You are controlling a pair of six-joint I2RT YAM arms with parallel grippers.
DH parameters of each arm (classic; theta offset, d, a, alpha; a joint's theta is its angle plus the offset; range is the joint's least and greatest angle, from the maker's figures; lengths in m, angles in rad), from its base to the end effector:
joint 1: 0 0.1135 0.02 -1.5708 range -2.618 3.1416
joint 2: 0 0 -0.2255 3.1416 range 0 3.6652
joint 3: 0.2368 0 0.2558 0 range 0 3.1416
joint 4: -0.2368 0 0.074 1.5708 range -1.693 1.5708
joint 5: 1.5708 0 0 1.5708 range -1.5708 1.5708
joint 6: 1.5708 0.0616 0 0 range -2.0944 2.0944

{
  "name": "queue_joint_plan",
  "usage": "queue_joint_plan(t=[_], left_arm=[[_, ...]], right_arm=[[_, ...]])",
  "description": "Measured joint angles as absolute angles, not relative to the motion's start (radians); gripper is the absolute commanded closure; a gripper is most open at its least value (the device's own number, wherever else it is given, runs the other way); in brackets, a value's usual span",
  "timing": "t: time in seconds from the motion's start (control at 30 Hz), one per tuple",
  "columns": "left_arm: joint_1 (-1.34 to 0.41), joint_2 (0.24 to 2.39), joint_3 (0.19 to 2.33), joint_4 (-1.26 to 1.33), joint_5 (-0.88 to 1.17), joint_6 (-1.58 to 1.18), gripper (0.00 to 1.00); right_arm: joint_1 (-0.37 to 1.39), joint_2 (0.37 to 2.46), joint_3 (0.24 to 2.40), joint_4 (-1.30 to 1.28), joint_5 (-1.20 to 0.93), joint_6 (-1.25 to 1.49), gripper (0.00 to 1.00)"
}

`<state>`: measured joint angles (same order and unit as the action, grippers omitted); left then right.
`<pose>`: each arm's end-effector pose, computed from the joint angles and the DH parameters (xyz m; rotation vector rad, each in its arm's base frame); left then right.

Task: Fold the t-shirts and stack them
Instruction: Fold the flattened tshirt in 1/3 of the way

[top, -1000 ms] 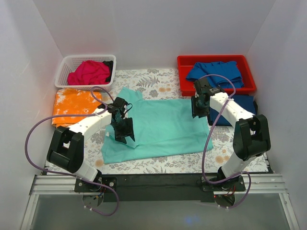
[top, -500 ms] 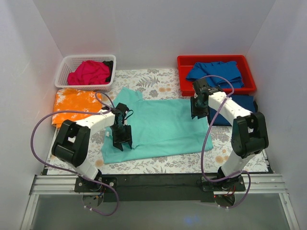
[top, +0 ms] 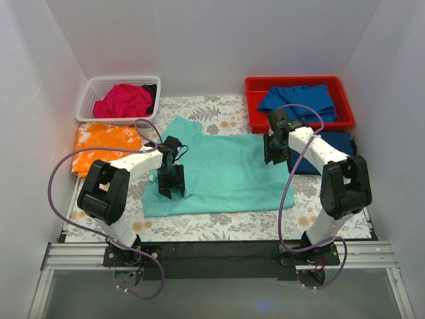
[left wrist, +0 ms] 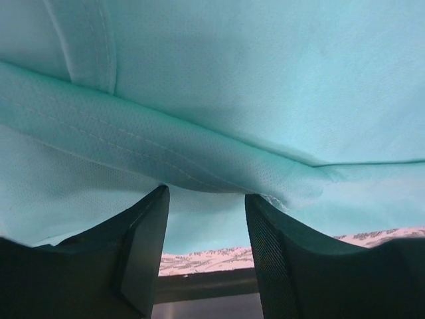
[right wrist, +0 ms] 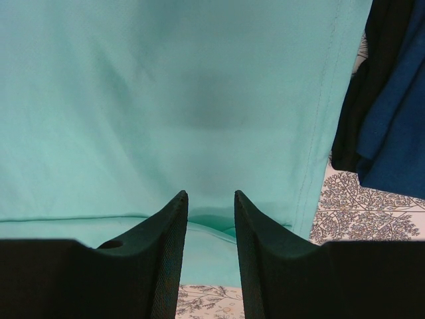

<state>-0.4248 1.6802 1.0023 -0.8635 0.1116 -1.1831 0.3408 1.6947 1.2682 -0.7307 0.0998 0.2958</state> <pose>0.2522 -0.1216 0.0933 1.1369 -2.8602 0.1519 0.3352 0.1124 0.1652 -0.0327 2.7177 0.0495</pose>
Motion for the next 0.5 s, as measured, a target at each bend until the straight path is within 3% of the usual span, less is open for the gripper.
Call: queue_joint_plan(t=[0.5], left_arm=[[-0.425, 1.752, 1.103, -0.741, -0.011, -1.126, 0.52]], right_arm=[[0.341, 1.674, 1.262, -0.731, 0.102, 0.309, 0.60]])
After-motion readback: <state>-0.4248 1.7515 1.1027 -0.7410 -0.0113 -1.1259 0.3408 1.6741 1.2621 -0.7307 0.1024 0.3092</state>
